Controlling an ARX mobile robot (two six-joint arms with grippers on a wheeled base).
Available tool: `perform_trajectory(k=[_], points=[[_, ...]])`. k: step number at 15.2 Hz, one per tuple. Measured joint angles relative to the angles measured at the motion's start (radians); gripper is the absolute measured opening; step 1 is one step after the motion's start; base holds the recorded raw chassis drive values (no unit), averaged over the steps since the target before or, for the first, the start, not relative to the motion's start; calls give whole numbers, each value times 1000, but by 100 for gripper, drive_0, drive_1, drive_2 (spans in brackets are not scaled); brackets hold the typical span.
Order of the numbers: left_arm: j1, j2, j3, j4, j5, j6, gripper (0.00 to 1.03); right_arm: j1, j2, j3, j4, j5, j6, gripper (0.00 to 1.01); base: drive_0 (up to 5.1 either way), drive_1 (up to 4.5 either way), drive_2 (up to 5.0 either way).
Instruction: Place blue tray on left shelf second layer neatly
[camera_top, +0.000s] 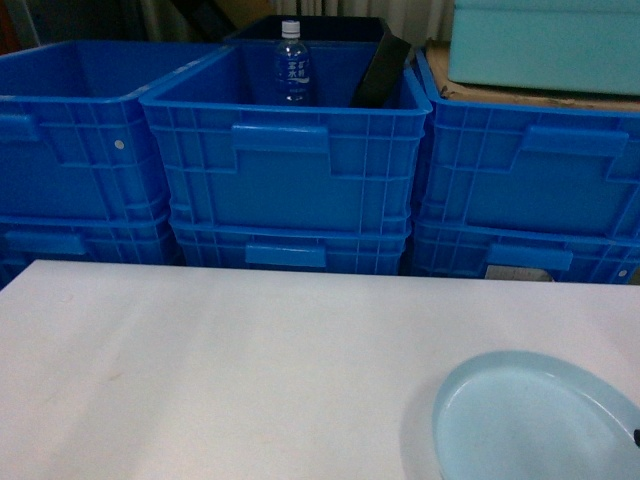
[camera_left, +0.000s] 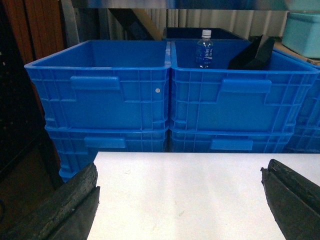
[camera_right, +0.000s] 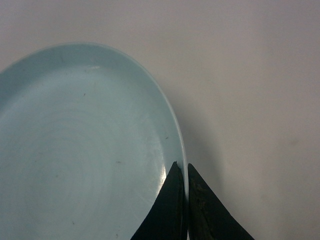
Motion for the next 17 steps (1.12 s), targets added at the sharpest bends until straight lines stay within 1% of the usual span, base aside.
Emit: perform_trajectory(k=[1,2,3,4,5,6,7,8,10,11,12,13,17], points=[[0,0,0,0,0,0,98,11,-44,-26,58,19,-45,2,0,0,0],[0,0,0,0,0,0,98,23,-84,-43,98,25,-84,2,0,0,0],[0,0,0,0,0,0,98,25,-128,-61,116,31,-113,2,0,0,0],[0,0,0,0,0,0,98,28,-164,-83,141,35,-130,2,0,0,0],[0,0,0,0,0,0,98,28,-197,-99,152,34,-137,2,0,0,0],[0,0,0,0,0,0,98,28,-232,-119,188,35,-157,2,0,0,0],[0,0,0,0,0,0,98,29,-276,-130,194,33,-171,2,0,0,0],[0,0,0,0,0,0,98,28,-318,-140,188,31,-180,2,0,0,0],[0,0,0,0,0,0,98,17,-428,-160,145,23,-181,2,0,0,0],[0,0,0,0,0,0,98,14,-541,-171,92,24,-181,2,0,0,0],[0,0,0,0,0,0,98,13,-598,-172,74,24,-181,2,0,0,0],[0,0,0,0,0,0,98,7,-705,-172,26,22,-180,2,0,0,0],[0,0,0,0,0,0,98,10,-963,-163,-129,10,-159,2,0,0,0]])
